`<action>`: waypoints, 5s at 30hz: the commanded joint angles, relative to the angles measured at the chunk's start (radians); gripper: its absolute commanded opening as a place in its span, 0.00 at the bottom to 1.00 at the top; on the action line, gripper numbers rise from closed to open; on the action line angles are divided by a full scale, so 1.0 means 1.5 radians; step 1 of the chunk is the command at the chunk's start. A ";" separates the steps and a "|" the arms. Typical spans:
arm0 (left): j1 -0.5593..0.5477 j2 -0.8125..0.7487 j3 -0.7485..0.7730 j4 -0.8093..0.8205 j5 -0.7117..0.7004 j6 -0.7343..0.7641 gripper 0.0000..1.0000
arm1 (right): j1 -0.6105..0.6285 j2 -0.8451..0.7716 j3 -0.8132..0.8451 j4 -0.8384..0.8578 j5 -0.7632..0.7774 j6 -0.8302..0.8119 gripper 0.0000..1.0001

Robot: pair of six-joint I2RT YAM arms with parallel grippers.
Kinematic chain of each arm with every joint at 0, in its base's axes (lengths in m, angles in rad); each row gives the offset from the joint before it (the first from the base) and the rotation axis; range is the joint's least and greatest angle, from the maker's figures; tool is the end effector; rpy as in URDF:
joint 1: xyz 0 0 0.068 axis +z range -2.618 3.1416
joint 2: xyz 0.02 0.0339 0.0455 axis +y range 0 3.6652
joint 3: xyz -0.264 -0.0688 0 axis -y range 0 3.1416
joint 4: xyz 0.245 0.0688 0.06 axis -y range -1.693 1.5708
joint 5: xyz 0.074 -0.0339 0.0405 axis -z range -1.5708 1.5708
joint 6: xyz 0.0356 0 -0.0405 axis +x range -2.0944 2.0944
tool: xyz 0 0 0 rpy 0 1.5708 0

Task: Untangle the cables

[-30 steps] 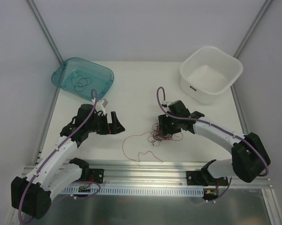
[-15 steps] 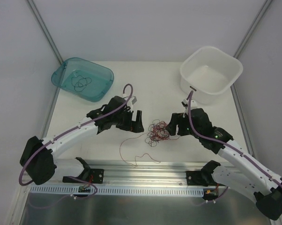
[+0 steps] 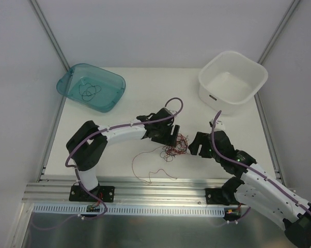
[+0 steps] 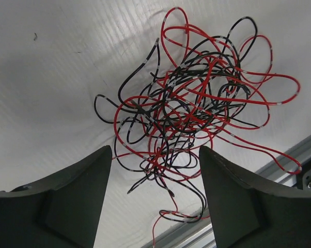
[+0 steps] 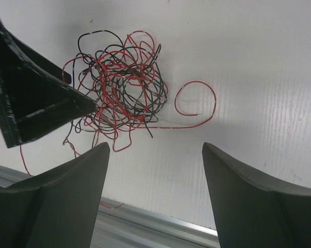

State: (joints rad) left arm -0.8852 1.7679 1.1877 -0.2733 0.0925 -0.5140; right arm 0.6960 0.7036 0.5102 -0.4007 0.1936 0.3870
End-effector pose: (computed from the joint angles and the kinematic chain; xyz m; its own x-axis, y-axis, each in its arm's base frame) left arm 0.2390 -0.2973 0.2058 -0.8133 0.2211 -0.5382 0.4700 0.7948 -0.3838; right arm 0.1279 0.0979 0.2351 -0.5891 -0.0096 -0.8080 -0.3072 0.9275 0.2130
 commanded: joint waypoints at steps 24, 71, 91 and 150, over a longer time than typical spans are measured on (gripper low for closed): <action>0.001 -0.196 -0.032 0.022 -0.143 -0.208 0.00 | 0.000 0.057 -0.083 0.325 -0.149 0.063 0.54; 0.257 -0.413 -0.298 0.026 -0.176 -0.230 0.00 | -0.003 -0.076 0.170 -0.075 0.087 -0.114 0.01; 0.270 -0.190 -0.344 0.056 -0.172 -0.232 0.01 | -0.012 0.015 0.706 -0.265 0.122 -0.281 0.01; 0.131 -0.325 -0.341 0.032 -0.108 -0.160 0.62 | 0.156 0.530 0.249 0.263 0.003 0.056 0.68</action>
State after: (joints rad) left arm -0.6811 1.2675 0.6758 -0.2569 -0.0944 -0.7658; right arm 0.9272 1.4471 0.8379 -0.1009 0.1997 0.4213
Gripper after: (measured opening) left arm 0.630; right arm 0.683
